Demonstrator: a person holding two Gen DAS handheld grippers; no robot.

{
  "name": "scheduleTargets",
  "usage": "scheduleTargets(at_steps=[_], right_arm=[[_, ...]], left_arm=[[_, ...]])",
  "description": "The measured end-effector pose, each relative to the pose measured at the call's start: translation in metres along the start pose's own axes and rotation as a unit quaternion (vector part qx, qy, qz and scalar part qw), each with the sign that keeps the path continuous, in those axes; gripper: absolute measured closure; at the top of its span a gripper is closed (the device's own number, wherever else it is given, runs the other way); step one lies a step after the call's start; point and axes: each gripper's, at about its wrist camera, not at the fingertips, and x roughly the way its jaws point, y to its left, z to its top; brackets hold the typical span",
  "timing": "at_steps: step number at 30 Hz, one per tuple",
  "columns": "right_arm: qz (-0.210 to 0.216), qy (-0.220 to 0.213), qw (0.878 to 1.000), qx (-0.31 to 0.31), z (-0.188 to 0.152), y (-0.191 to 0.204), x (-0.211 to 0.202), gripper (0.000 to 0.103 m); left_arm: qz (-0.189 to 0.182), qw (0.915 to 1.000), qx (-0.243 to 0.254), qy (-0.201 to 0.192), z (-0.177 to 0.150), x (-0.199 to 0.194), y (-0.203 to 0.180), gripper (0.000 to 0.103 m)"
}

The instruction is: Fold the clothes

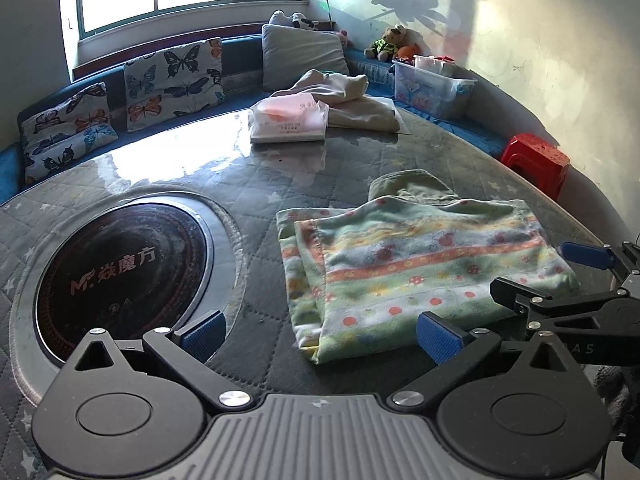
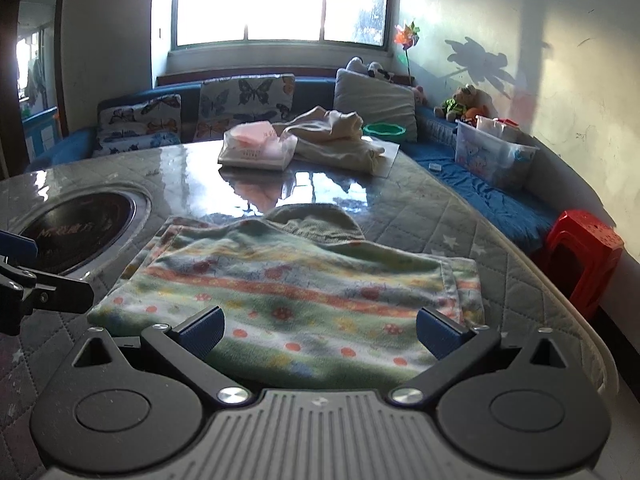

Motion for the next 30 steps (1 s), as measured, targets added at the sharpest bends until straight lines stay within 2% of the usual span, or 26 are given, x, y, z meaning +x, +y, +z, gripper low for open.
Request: scheduleTargets(at_steps=[14, 18, 30], right_arm=[[0.006, 0.052, 0.999, 0.006, -0.005, 0.008, 0.006, 0.0], [0.019, 0.072, 0.997, 0.022, -0.011, 0.009, 0.009, 0.0], [0.018, 0.107, 0.994, 0.018, -0.027, 0.009, 0.014, 0.0]], left_arm=[[0.008, 0.9999, 0.005, 0.009, -0.007, -0.001, 0.003, 0.0], [0.01, 0.9998, 0.008, 0.014, -0.01, -0.001, 0.001, 0.0], [0.012, 0.9992, 0.017, 0.033, -0.018, 0.002, -0.006, 0.0]])
